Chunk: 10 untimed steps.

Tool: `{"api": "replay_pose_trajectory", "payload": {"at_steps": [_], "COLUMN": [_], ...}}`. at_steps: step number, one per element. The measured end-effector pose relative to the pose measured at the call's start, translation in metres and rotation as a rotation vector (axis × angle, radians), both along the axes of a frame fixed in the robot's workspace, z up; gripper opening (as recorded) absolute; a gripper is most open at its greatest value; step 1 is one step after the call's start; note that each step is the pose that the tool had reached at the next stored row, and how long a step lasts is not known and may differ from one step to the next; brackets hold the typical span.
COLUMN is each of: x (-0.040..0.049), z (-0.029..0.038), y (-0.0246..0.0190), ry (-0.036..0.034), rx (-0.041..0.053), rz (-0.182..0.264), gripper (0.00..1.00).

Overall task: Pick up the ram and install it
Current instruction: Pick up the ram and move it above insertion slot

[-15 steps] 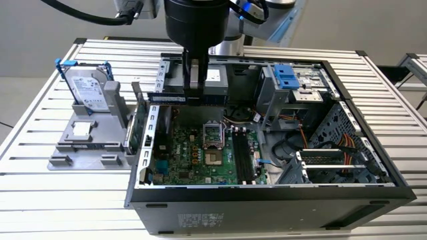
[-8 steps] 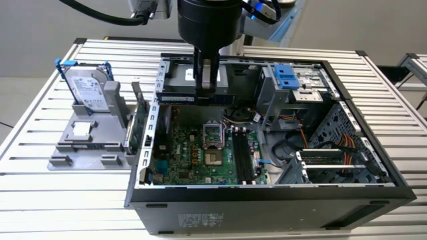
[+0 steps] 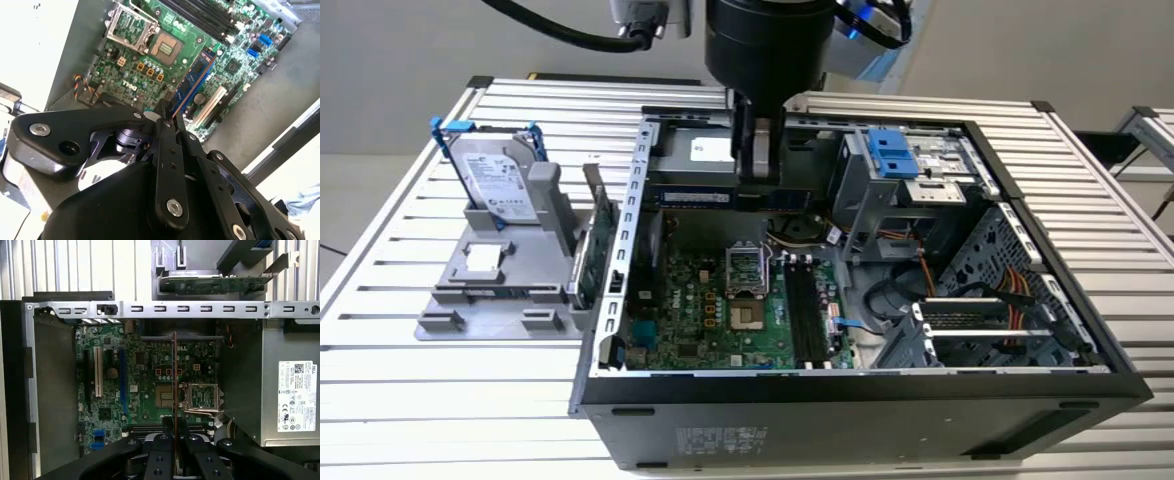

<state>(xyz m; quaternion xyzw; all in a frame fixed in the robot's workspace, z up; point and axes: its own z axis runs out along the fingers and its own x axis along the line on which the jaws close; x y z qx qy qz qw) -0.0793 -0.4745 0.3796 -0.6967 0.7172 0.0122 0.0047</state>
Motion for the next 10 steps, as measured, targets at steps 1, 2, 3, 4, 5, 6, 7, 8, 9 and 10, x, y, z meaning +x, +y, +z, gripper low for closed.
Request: {"api": "replay_pose_trajectory", "payload": {"at_steps": [1,2,3,4,5,6,7,8,9,10], "x": [0.002,0.0041,0.0064,0.0085,0.0105,0.0127,0.015,0.0172,0.0193,0.0215], "z": [0.0001,0.0001,0.0002,0.0002,0.0004,0.0004,0.0005,0.0006,0.0006,0.0007], "y": [0.0,0.0,0.0,0.0,0.0,0.0,0.0,0.0,0.0,0.0], "ry": [0.0,0.0,0.0,-0.0001,0.0,0.0,0.0,0.0,0.0,0.0], "rx": [0.0,0.0001,0.0001,0.0001,0.0,0.0,0.0,0.0,0.0001,0.0001], "rz": [0.0,0.0,0.0,0.0,0.0,0.0,0.0,0.0,0.0,0.0], "gripper": [0.0,0.0,0.0,0.0,0.0,0.0,0.0,0.0,0.0,0.0]}}
